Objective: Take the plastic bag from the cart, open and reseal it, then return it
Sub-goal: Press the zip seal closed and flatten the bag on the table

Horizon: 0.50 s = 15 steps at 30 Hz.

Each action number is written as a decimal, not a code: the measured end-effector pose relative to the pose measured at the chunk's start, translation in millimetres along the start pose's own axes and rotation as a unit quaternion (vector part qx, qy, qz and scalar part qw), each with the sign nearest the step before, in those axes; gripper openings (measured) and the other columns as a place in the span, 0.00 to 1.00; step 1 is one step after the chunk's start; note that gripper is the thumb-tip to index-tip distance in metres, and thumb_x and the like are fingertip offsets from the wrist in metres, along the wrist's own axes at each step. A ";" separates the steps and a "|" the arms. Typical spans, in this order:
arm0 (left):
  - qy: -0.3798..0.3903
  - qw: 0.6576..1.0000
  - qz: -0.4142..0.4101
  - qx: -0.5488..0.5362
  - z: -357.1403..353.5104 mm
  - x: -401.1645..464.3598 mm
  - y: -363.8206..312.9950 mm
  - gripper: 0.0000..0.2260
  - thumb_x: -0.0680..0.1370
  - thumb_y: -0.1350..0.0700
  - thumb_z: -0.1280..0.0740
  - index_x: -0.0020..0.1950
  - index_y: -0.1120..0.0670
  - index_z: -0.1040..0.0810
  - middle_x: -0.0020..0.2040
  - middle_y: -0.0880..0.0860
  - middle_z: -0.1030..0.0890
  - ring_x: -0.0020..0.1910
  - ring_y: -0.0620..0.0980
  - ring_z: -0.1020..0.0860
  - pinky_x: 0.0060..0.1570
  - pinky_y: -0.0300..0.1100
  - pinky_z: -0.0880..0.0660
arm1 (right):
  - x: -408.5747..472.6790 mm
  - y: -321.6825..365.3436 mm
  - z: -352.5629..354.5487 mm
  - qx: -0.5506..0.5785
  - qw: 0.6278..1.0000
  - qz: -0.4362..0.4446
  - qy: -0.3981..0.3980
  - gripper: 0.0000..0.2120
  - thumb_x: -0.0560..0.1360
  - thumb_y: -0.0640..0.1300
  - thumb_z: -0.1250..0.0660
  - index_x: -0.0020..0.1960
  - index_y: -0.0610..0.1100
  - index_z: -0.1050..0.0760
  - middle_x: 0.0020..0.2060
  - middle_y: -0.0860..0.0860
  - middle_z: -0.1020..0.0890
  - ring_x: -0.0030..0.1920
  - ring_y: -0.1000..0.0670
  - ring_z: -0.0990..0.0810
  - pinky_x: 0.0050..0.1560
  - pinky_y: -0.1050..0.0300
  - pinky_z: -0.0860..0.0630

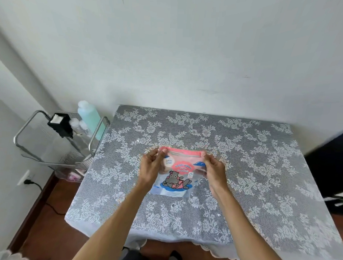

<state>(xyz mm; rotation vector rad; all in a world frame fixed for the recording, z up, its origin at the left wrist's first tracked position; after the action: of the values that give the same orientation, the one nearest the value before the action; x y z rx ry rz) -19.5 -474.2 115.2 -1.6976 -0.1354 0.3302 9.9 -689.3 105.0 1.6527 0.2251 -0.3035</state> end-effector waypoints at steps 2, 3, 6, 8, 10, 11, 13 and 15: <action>0.006 1.000 0.000 0.011 0.9 -0.8 0.3 0.14 0.77 0.53 0.32 0.56 0.62 0.19 0.36 0.55 0.18 0.24 0.45 0.23 0.22 0.37 0.26 | -3.2 2.5 0.6 0.001 0.999 -0.004 0.034 0.20 0.72 0.57 0.30 0.54 0.42 0.17 0.41 0.39 0.13 0.41 0.37 0.13 0.38 0.43 0.16; 0.012 1.000 0.001 0.020 2.3 -0.9 -0.2 0.14 0.77 0.52 0.32 0.56 0.61 0.19 0.34 0.52 0.18 0.23 0.45 0.24 0.22 0.37 0.26 | -4.3 4.4 1.3 -0.005 0.998 -0.002 0.057 0.22 0.71 0.58 0.28 0.54 0.41 0.17 0.42 0.39 0.14 0.41 0.37 0.13 0.39 0.43 0.17; 0.031 0.999 0.011 0.042 6.0 1.2 -3.0 0.15 0.76 0.50 0.32 0.56 0.60 0.19 0.35 0.50 0.16 0.26 0.46 0.21 0.22 0.37 0.24 | -3.5 10.0 2.5 -0.055 0.994 0.007 0.093 0.24 0.65 0.59 0.25 0.52 0.42 0.17 0.43 0.40 0.13 0.42 0.36 0.13 0.40 0.42 0.17; 0.039 0.998 0.019 0.039 7.3 3.3 -4.9 0.13 0.77 0.51 0.32 0.54 0.60 0.19 0.39 0.52 0.16 0.32 0.50 0.18 0.26 0.40 0.21 | -0.8 13.5 2.9 -0.077 0.993 0.018 0.084 0.23 0.63 0.58 0.25 0.53 0.46 0.16 0.41 0.44 0.13 0.39 0.40 0.13 0.35 0.49 0.16; 0.040 0.998 0.034 0.018 7.3 4.6 -6.5 0.13 0.75 0.49 0.32 0.52 0.58 0.18 0.40 0.53 0.15 0.36 0.51 0.17 0.32 0.43 0.19 | 2.5 16.5 2.8 -0.090 0.993 0.027 0.068 0.22 0.65 0.57 0.26 0.54 0.46 0.17 0.39 0.47 0.12 0.37 0.45 0.13 0.32 0.55 0.16; 0.039 0.998 0.043 0.003 7.3 4.9 -6.6 0.14 0.74 0.48 0.32 0.51 0.58 0.18 0.41 0.54 0.15 0.37 0.51 0.17 0.34 0.43 0.19 | 4.1 17.4 2.6 -0.093 0.993 0.026 0.063 0.22 0.66 0.56 0.26 0.55 0.45 0.17 0.39 0.47 0.12 0.37 0.45 0.13 0.33 0.55 0.16; 0.031 0.997 0.066 -0.018 6.5 6.0 -6.6 0.15 0.75 0.49 0.32 0.51 0.60 0.18 0.41 0.55 0.16 0.37 0.51 0.19 0.36 0.43 0.21 | 7.1 18.3 3.3 -0.085 0.994 0.020 0.065 0.20 0.67 0.54 0.27 0.56 0.45 0.17 0.41 0.46 0.12 0.37 0.45 0.13 0.35 0.52 0.15; 0.019 0.995 0.090 -0.029 5.6 7.6 -6.5 0.13 0.78 0.52 0.33 0.51 0.62 0.19 0.39 0.55 0.17 0.35 0.49 0.22 0.35 0.40 0.24 | 7.9 18.7 3.6 -0.074 0.995 0.015 0.072 0.21 0.68 0.54 0.28 0.58 0.44 0.18 0.43 0.45 0.12 0.39 0.45 0.12 0.39 0.49 0.15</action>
<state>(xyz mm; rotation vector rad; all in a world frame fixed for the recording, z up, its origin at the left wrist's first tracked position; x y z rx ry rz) -13.3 -465.7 119.9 -1.7764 0.0368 0.4317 23.2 -695.1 119.7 1.5306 0.3229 -0.1414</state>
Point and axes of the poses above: each hand's wrist, its own x-axis towards the middle knuckle, its own z-axis out of the back of the hand, y = z × x, the point moved 1 cm from there along x, towards the middle knuckle
